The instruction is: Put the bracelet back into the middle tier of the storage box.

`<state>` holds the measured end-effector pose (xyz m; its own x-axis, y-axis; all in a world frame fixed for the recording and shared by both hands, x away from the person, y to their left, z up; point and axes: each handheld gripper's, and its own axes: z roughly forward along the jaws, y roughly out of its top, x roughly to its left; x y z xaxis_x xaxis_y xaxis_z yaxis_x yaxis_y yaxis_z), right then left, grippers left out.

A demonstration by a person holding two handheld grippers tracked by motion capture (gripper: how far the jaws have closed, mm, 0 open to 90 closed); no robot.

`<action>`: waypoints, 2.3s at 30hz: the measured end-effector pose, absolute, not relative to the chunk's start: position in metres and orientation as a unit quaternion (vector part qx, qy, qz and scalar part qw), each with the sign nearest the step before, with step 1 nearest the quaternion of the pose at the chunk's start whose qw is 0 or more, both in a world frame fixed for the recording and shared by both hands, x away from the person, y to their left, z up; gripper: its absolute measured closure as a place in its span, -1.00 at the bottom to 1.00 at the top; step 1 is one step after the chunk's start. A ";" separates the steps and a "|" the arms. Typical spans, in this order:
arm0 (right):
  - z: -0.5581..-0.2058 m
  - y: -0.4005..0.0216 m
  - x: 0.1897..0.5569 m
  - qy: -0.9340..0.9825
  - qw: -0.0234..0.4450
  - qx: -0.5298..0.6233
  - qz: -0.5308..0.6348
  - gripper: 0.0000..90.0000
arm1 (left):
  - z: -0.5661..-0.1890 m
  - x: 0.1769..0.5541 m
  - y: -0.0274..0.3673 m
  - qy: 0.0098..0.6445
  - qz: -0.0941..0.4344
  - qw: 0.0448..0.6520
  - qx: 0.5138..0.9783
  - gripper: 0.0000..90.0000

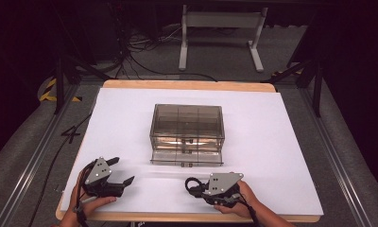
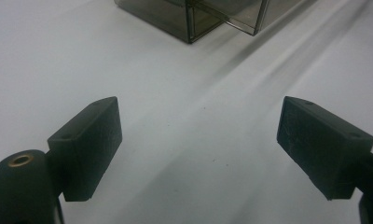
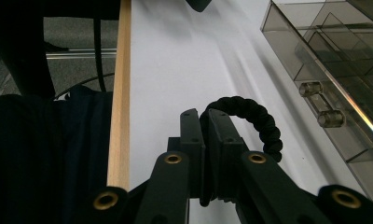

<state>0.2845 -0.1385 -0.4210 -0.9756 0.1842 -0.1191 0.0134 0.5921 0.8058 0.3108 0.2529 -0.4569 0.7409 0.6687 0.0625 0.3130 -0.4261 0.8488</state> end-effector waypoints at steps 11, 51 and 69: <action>-0.405 -0.144 0.280 0.880 0.103 0.046 0.462 0.91 | -0.459 0.312 0.252 0.300 0.195 0.438 0.825 -0.71; -0.361 -0.129 0.334 0.891 0.102 0.064 0.438 0.91 | -0.459 0.312 0.250 0.291 0.197 0.430 0.831 -0.70; -0.378 -0.111 0.363 0.907 0.091 0.086 0.403 0.90 | -0.460 0.311 0.246 0.285 0.201 0.419 0.838 -0.70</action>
